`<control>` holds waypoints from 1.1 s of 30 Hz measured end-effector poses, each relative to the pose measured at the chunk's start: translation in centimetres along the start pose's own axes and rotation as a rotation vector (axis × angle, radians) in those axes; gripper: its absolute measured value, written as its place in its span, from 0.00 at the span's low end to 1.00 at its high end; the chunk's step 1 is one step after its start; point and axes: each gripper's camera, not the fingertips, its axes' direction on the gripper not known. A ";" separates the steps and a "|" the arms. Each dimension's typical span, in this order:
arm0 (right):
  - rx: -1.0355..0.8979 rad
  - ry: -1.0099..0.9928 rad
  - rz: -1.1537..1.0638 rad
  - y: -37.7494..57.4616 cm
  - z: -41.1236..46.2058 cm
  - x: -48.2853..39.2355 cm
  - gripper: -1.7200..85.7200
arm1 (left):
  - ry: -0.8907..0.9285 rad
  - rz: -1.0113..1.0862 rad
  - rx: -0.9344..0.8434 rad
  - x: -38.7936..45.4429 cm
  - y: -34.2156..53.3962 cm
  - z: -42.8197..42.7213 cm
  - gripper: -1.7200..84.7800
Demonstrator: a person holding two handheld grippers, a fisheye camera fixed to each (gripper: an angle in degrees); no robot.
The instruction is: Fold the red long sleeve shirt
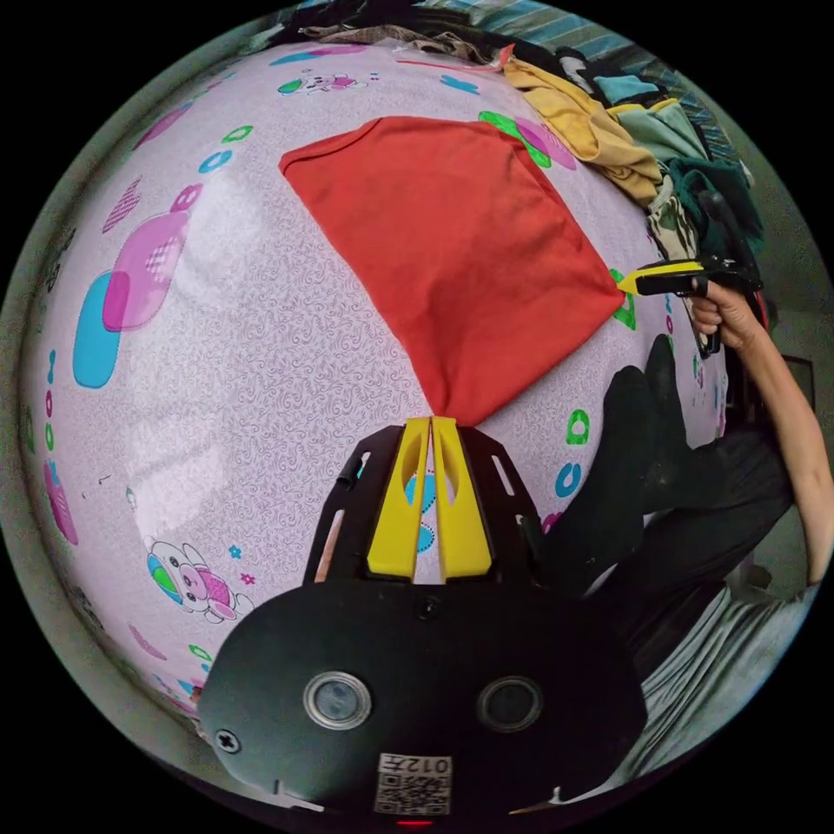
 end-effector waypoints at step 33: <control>0.197 -0.296 -0.007 -7.5 3.6 0.2 0.11 | 0.514 -0.244 0.267 -14.2 -5.3 -0.9 0.07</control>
